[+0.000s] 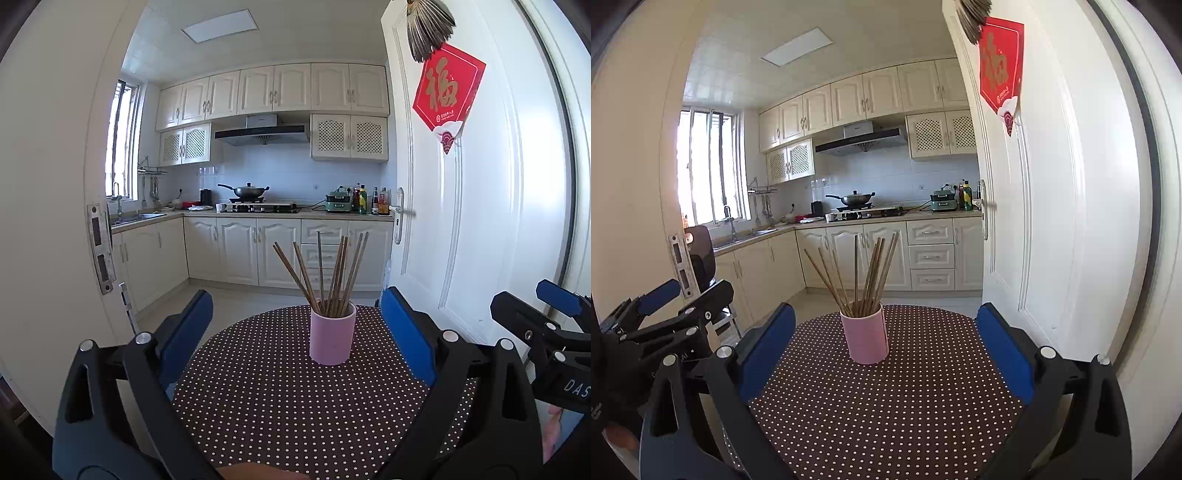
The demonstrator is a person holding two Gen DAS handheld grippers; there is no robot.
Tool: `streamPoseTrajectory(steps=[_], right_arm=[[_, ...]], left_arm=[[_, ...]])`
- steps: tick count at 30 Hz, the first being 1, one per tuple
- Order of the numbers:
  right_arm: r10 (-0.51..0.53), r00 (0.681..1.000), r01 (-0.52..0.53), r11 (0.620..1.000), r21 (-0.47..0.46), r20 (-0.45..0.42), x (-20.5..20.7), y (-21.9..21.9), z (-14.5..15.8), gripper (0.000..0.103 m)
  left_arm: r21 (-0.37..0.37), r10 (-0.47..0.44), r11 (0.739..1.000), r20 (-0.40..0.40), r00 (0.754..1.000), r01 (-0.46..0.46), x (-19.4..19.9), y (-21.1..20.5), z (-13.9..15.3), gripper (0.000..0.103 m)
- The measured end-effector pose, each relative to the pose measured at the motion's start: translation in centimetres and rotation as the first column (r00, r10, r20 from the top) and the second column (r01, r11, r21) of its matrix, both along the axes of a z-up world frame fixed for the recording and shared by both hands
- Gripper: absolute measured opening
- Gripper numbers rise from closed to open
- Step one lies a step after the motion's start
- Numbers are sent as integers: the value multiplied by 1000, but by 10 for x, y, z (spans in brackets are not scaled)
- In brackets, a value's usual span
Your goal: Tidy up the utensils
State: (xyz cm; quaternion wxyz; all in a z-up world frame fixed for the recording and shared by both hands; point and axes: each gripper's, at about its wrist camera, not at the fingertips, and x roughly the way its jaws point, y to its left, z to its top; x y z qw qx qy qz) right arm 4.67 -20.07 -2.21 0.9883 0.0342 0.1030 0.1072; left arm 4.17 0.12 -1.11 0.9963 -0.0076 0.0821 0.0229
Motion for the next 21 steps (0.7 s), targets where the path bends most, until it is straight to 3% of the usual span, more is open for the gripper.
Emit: streamPoseTrajectory(steps=[21], right_arm=[[0, 999, 1, 1000, 10, -41, 5, 3, -7, 95]], left_arm=[[13, -14, 1000, -41, 999, 15, 11, -10, -6, 92]])
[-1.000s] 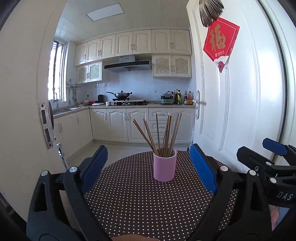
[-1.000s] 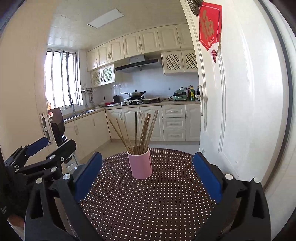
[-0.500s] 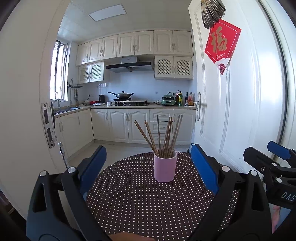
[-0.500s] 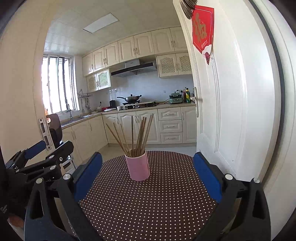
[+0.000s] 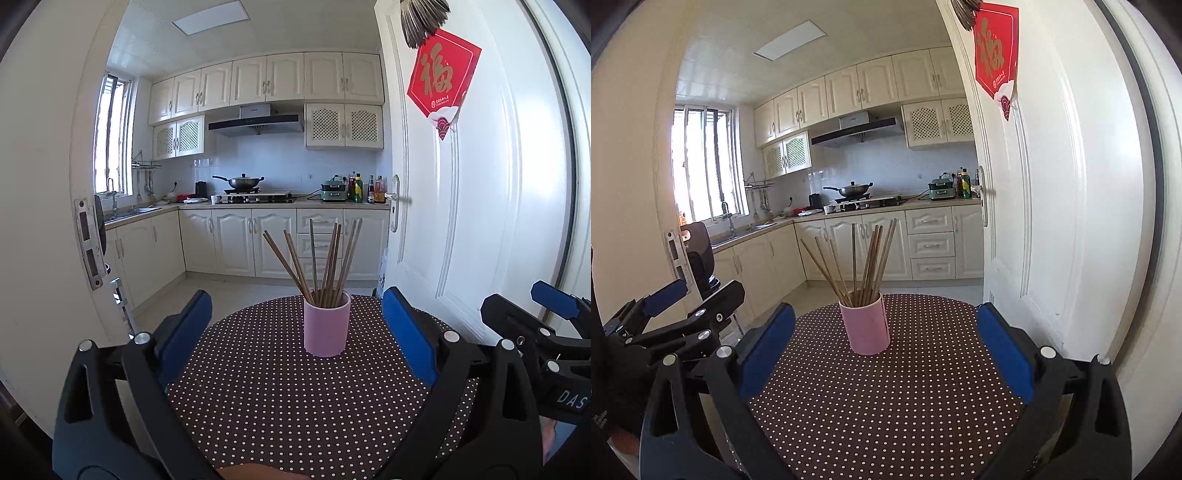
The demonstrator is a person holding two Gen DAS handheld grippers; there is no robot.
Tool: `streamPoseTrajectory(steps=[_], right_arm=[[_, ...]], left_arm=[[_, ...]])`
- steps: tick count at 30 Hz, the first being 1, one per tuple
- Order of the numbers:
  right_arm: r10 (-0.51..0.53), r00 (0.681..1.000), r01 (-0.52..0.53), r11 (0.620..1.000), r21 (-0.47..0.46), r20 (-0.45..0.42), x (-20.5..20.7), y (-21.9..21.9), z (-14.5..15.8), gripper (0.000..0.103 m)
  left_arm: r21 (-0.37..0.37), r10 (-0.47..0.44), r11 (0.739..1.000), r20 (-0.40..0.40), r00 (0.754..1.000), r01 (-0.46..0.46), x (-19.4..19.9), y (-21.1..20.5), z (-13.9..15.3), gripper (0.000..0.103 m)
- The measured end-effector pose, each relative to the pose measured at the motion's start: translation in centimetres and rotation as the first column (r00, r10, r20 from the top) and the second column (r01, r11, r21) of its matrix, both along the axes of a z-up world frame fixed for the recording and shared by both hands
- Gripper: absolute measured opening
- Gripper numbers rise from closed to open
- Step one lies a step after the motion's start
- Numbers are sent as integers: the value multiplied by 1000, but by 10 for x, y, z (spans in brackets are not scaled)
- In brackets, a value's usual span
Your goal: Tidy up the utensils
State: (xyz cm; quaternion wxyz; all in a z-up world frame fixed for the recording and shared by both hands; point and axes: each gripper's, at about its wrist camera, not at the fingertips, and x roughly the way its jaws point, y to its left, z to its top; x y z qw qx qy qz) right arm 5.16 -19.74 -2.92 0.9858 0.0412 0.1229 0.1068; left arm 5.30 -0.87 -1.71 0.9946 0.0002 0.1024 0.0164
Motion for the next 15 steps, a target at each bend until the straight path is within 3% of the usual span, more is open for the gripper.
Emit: streamPoseTrajectory(steps=[15], right_arm=[[14, 1000, -14, 1000, 5, -7, 3, 2, 0, 95]], left_arm=[[1, 3, 1000, 14, 1000, -3, -1, 2, 1, 92]])
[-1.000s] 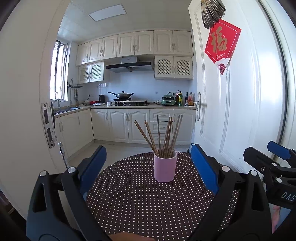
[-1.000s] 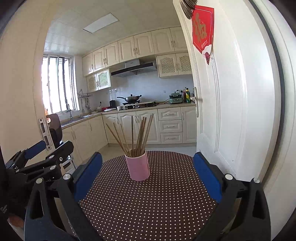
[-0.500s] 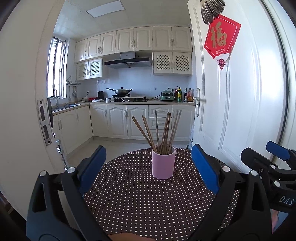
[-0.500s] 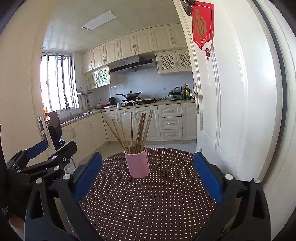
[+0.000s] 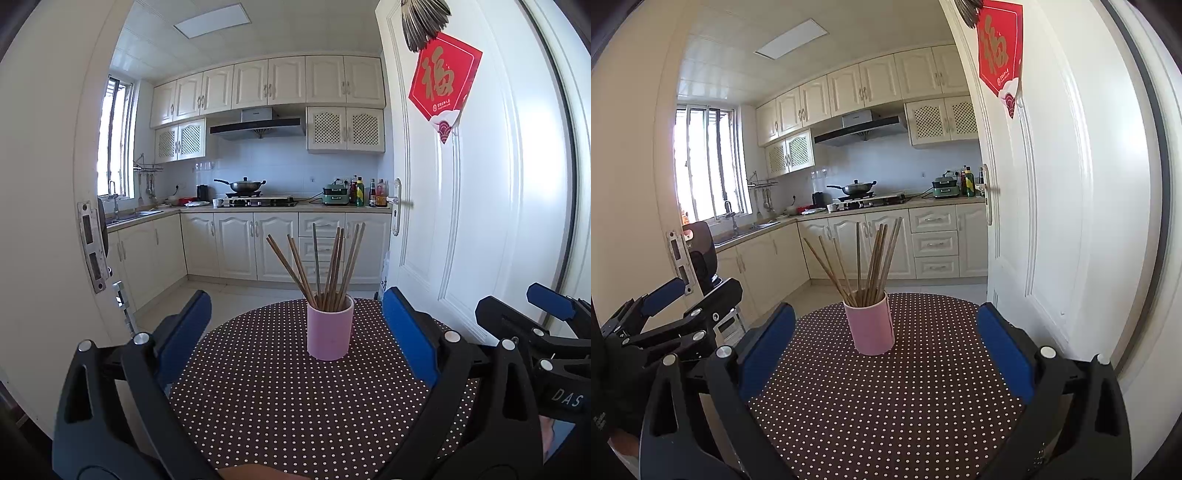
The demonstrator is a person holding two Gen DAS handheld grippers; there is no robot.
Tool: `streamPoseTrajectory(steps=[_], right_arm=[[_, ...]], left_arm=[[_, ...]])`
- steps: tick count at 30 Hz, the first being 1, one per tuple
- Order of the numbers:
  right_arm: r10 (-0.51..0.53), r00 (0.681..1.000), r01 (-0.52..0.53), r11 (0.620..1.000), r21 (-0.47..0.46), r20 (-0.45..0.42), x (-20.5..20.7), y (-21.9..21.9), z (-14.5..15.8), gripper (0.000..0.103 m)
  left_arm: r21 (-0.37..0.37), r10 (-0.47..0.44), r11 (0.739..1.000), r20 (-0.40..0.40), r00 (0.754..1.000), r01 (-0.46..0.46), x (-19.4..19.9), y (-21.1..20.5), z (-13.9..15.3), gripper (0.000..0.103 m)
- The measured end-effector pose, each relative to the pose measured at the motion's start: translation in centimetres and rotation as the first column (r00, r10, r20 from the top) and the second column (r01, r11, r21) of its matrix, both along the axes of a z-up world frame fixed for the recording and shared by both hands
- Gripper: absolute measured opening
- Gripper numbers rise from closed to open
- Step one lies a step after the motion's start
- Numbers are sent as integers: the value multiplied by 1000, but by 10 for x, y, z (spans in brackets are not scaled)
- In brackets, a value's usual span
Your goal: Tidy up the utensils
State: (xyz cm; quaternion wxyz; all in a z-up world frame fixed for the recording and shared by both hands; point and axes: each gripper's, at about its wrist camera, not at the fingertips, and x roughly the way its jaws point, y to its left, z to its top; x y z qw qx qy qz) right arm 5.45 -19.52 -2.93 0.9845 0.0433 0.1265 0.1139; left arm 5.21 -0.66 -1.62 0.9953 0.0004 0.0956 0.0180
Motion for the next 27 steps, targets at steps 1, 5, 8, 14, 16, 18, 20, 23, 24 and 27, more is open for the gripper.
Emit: streamPoseTrajectory(steps=[1, 5, 8, 14, 16, 18, 20, 23, 24, 27], right_arm=[[2, 1000, -2, 1000, 1, -1, 0, 0, 0, 95], [2, 1000, -2, 1000, 0, -2, 0, 1, 0, 95], [3, 1000, -3, 1000, 2, -5, 0, 1, 0, 95], [8, 1000, -8, 1000, 6, -8, -2, 0, 0, 95], [5, 1000, -5, 1000, 7, -9, -2, -1, 0, 95], [7, 1000, -6, 1000, 12, -11, -2, -2, -1, 95], [7, 1000, -7, 1000, 10, -12, -3, -2, -1, 95], [6, 1000, -6, 1000, 11, -12, -3, -1, -1, 95], [9, 1000, -9, 1000, 12, -14, -3, -1, -1, 95], [9, 1000, -9, 1000, 9, -12, -4, 0, -1, 95]], left_arm=[[-1, -1, 1000, 0, 1000, 1, 0, 0, 0, 92], [-3, 3, 1000, -1, 1000, -3, -1, 1, -1, 92], [-6, 5, 1000, -6, 1000, -5, -1, 1, -1, 92], [-6, 5, 1000, -6, 1000, -5, -1, 1, -1, 92], [-6, 5, 1000, -3, 1000, -5, -2, 0, -1, 92], [-7, 4, 1000, -2, 1000, -4, -3, 0, -1, 93], [-5, 5, 1000, -2, 1000, -5, -3, 0, -1, 93], [-7, 5, 1000, -3, 1000, -5, -4, 0, -1, 93], [-7, 5, 1000, -3, 1000, -5, -4, 0, -1, 93], [-5, 6, 1000, -2, 1000, -6, -4, 0, 0, 93]])
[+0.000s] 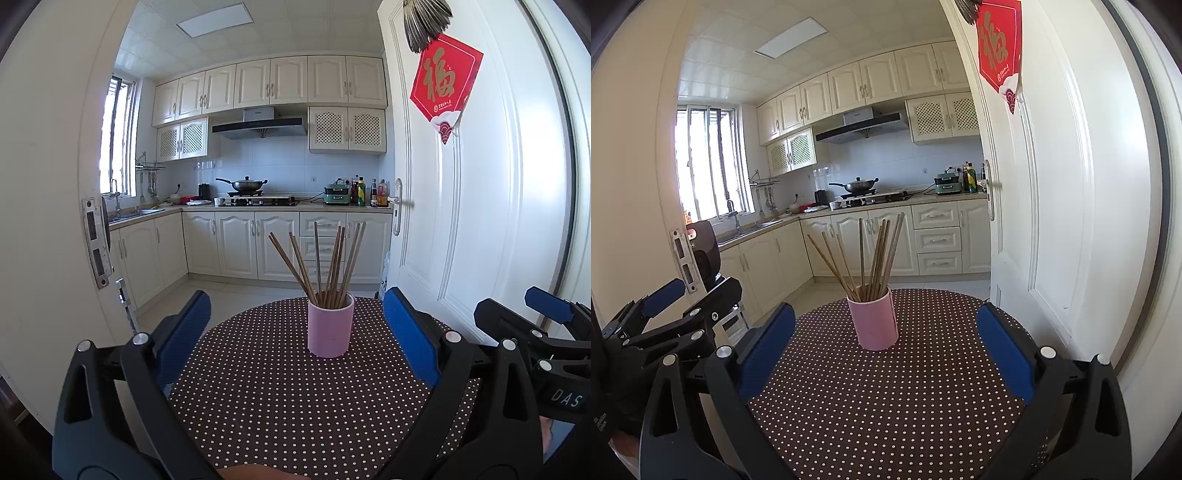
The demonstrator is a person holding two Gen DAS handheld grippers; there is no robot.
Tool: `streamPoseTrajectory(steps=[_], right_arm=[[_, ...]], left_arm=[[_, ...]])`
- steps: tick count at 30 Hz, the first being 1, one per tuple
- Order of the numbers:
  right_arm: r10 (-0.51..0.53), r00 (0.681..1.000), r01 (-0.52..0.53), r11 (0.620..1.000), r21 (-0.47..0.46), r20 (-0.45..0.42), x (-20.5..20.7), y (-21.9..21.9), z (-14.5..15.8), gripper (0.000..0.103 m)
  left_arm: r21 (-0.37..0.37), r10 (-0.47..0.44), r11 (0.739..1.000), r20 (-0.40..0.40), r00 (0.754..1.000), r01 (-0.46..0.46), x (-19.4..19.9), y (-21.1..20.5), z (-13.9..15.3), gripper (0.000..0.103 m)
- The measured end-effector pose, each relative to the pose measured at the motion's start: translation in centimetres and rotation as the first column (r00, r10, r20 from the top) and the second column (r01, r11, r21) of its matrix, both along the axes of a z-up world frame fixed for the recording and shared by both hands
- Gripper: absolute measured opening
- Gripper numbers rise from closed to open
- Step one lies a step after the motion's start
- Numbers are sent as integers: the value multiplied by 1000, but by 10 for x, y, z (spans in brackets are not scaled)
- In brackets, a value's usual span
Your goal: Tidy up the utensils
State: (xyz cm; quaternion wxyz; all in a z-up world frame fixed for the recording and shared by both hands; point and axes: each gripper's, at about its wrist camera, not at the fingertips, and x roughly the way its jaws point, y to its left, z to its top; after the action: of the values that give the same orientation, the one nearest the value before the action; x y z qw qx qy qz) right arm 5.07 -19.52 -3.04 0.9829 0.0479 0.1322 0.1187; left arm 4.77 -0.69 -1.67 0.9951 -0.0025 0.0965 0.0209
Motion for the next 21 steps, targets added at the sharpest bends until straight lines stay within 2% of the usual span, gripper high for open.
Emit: streamPoseTrajectory(steps=[21], right_arm=[[4, 1000, -4, 1000, 4, -9, -1, 0, -2, 95]], left_arm=[[-2, 7, 1000, -8, 1000, -7, -3, -1, -1, 94]])
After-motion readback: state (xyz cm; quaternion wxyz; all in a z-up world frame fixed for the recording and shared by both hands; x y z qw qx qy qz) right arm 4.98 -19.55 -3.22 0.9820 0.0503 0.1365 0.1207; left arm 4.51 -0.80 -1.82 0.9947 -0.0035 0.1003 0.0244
